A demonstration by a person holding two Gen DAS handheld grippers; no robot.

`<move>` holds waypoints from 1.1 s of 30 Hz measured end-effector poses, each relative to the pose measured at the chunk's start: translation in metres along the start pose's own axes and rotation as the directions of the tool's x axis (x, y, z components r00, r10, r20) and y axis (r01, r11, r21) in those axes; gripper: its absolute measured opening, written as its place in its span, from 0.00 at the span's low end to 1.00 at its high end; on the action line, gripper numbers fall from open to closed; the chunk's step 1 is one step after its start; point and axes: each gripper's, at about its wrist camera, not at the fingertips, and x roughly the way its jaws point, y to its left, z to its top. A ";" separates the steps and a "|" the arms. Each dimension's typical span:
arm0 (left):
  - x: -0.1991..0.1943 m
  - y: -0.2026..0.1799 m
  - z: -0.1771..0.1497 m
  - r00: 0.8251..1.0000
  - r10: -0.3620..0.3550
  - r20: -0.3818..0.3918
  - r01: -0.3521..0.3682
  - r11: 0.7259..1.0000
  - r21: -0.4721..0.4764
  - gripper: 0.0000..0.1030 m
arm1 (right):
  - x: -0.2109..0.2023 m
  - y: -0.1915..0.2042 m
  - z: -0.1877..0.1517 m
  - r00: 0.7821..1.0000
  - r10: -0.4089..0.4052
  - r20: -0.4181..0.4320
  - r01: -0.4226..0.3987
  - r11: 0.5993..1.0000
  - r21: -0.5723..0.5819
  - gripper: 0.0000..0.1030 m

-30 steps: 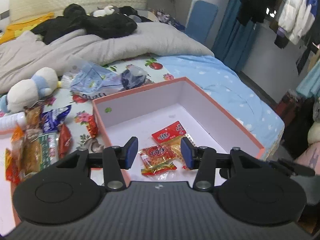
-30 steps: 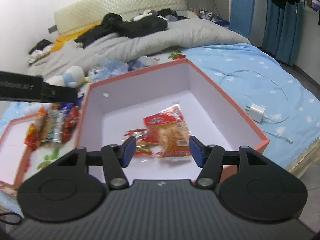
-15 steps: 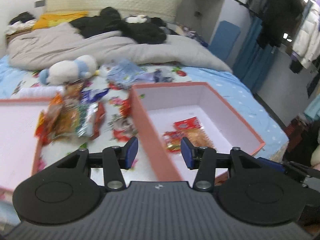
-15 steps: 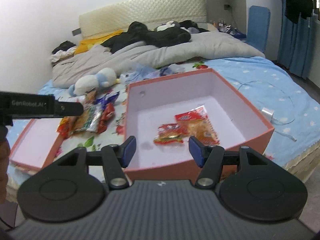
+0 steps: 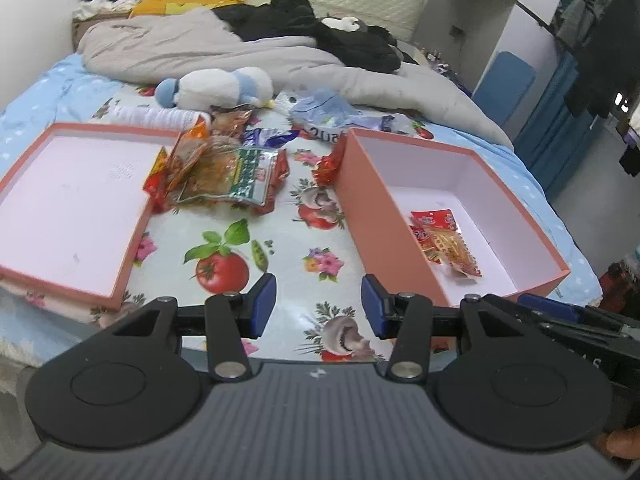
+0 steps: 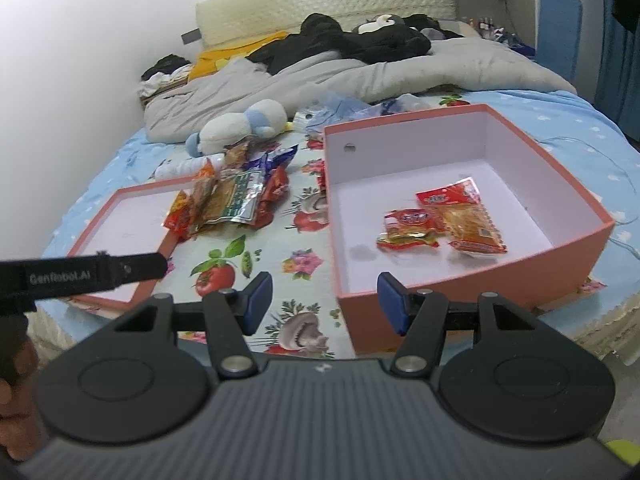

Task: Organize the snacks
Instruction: 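Withdraw both tools from the deeper box back toward the snack pile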

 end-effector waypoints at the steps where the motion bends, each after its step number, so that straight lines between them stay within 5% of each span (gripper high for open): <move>1: 0.001 0.002 0.001 1.000 0.001 -0.002 -0.001 1.000 -0.014 0.51 | 0.000 0.001 0.000 1.000 0.002 -0.002 -0.002 1.000 0.001 0.59; 8: -0.010 0.018 0.026 1.000 -0.010 0.009 0.010 0.999 -0.037 0.51 | 0.020 0.020 0.009 0.998 0.046 -0.046 -0.048 0.998 -0.047 0.59; 12: -0.027 0.015 0.058 0.995 -0.099 -0.008 0.098 0.994 -0.039 0.51 | 0.037 0.031 0.025 0.996 0.066 -0.052 -0.070 0.994 -0.083 0.59; 17: -0.051 -0.030 0.088 0.989 -0.149 -0.020 0.150 0.963 0.222 0.65 | 0.054 0.041 0.040 0.994 0.091 -0.054 -0.097 0.988 -0.120 0.59; 22: -0.055 -0.059 0.104 0.978 -0.179 -0.110 0.206 0.922 0.329 0.72 | 0.072 0.045 0.041 0.992 0.090 -0.087 -0.101 0.985 -0.143 0.59; 29: -0.034 -0.047 0.126 0.965 -0.137 -0.224 0.177 0.970 0.169 0.72 | 0.091 0.045 0.043 0.991 0.053 -0.127 -0.073 0.985 -0.158 0.59; 33: -0.022 -0.034 0.134 0.972 -0.076 -0.221 0.110 0.984 0.143 0.72 | 0.100 0.044 0.044 0.989 0.050 -0.139 -0.072 0.985 -0.157 0.59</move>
